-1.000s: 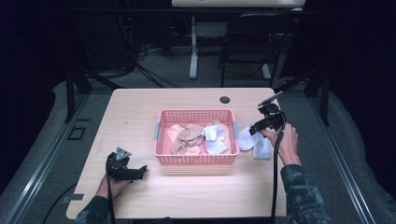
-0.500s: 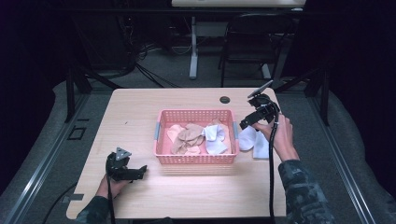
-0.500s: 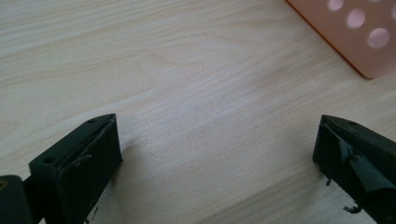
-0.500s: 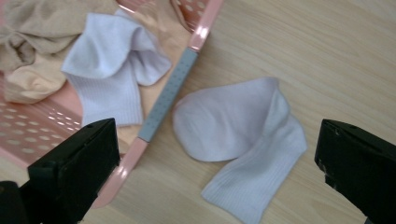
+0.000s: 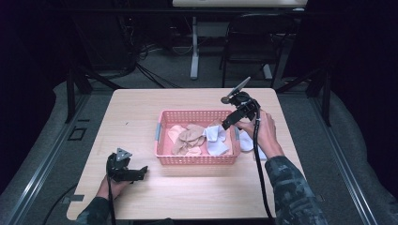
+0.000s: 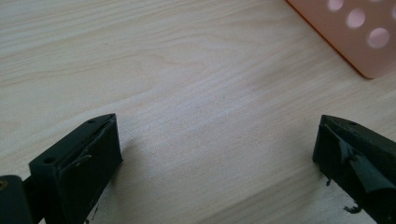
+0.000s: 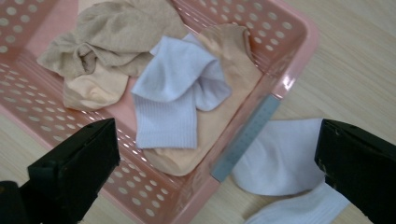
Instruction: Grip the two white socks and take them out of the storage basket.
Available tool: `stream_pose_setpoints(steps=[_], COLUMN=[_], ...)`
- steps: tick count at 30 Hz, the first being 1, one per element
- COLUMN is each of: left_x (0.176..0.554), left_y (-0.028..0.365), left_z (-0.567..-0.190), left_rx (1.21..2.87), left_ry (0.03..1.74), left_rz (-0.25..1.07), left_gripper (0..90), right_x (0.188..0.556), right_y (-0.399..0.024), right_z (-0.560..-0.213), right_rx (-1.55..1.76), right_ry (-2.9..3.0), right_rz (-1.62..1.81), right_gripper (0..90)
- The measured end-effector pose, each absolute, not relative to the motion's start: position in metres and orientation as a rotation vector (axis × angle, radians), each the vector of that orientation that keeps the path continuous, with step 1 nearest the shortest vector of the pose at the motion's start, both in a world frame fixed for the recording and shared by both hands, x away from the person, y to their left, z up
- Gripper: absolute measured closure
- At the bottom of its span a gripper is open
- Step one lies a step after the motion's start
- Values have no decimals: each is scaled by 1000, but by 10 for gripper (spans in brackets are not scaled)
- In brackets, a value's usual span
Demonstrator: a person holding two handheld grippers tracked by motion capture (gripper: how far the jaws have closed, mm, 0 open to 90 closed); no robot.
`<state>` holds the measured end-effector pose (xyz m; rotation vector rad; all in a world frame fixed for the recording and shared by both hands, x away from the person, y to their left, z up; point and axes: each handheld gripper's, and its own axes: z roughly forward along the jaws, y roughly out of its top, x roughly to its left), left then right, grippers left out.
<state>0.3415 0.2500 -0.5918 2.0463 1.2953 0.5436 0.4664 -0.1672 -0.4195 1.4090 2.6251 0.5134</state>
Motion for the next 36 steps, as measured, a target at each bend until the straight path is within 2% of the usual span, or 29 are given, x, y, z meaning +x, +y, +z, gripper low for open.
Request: stream_pose_setpoints(steps=[19, 36], left_x=[342, 342], left_y=[250, 250], left_z=[-592, -592], left_rx=[2044, 2045], left_ry=[1294, 1292], left_rz=[546, 545], left_gripper=[8, 8], right_x=[477, 490], right_y=[-112, -102], right_z=[-460, -505], right_rx=[1348, 1432], right_ry=[2745, 2749], right_rz=[411, 329], right_gripper=[9, 69])
